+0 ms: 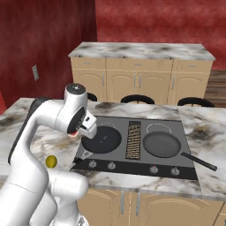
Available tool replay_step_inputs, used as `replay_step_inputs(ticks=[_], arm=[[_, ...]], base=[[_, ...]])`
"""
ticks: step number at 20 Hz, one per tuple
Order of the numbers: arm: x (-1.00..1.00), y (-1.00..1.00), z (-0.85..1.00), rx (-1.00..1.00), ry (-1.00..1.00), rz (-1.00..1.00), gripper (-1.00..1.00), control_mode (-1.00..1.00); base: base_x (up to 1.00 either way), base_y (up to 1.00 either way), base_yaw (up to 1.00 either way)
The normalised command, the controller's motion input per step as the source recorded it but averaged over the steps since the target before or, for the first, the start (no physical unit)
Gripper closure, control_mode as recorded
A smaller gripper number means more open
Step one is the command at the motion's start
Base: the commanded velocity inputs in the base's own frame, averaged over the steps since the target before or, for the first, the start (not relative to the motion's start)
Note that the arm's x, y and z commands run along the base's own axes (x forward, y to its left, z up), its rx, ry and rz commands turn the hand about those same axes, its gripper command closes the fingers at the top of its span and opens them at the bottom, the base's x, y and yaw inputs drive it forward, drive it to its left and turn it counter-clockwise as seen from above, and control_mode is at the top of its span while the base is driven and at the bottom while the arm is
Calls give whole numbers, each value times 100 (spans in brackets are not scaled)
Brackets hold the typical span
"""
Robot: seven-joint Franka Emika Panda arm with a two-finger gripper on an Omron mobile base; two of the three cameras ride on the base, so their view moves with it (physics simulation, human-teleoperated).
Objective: Place both pans onto different burners. Then place the lemon and the steak on different pans.
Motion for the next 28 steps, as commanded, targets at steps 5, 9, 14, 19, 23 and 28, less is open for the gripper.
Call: replay_step_inputs(ticks=[5,9,14,19,23,28], arm=[[53,-28,-30,0,8,0,100,-100],[56,-24,-33,0,7,0,100,-100],[60,-14,-37,0,7,1,100,-100],[54,-5,-32,0,5,2,100,-100],[46,-1,-34,0,2,3,100,-100],[39,0,-38,0,3,4,100,-100]], base=[[0,0,0],[0,0,0],[0,0,0],[0,0,0],[0,0,0],[0,0,0]])
